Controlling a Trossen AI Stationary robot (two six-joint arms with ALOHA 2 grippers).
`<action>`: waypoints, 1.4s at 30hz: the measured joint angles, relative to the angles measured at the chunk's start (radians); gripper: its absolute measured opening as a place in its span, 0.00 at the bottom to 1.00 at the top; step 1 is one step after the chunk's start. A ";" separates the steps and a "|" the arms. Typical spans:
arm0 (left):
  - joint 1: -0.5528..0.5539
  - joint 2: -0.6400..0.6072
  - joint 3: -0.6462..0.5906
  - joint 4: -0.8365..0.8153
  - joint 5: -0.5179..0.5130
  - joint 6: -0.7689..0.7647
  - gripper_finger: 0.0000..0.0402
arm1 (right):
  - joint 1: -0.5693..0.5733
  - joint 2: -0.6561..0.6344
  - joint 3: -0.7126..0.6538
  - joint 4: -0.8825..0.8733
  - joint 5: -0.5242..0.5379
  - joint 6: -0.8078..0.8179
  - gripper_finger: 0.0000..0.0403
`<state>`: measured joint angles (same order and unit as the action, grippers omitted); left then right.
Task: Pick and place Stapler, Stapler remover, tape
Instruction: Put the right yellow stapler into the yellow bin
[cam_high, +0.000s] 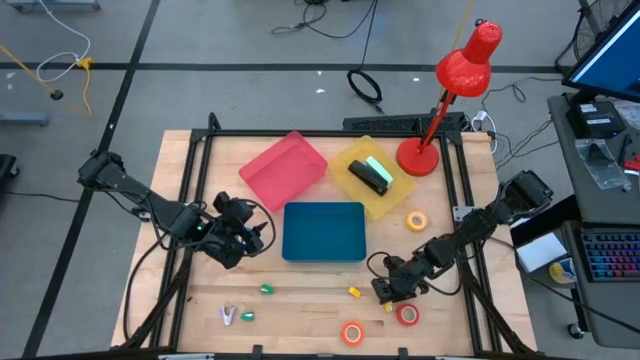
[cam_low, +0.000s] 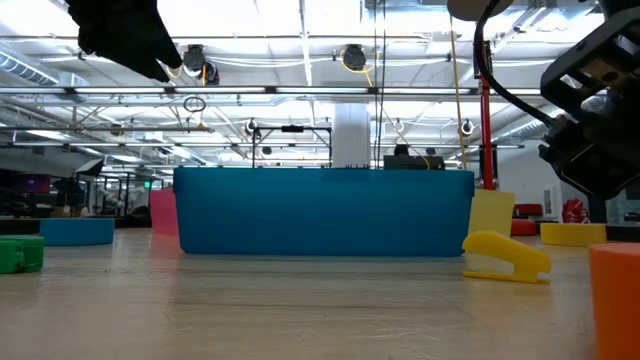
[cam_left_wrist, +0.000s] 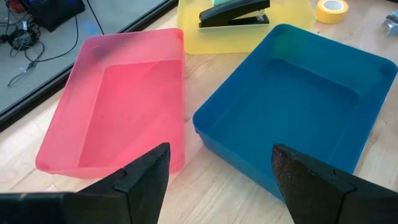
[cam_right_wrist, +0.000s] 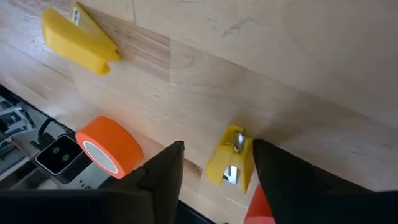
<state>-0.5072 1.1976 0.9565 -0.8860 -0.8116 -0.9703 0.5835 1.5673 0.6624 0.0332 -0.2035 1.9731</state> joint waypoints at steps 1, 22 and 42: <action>0.000 0.000 0.000 0.000 0.000 0.000 0.68 | 0.000 0.000 0.000 -0.001 0.000 -0.006 0.45; 0.000 0.000 0.000 0.000 -0.001 -0.001 0.68 | -0.012 0.001 0.000 -0.049 0.045 -0.025 0.14; 0.002 0.000 0.000 0.001 0.000 -0.002 0.68 | -0.157 -0.136 -0.007 -0.089 0.087 -0.195 0.14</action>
<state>-0.5049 1.1976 0.9565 -0.8852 -0.8120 -0.9723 0.4262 1.4311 0.6556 -0.0558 -0.1165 1.7779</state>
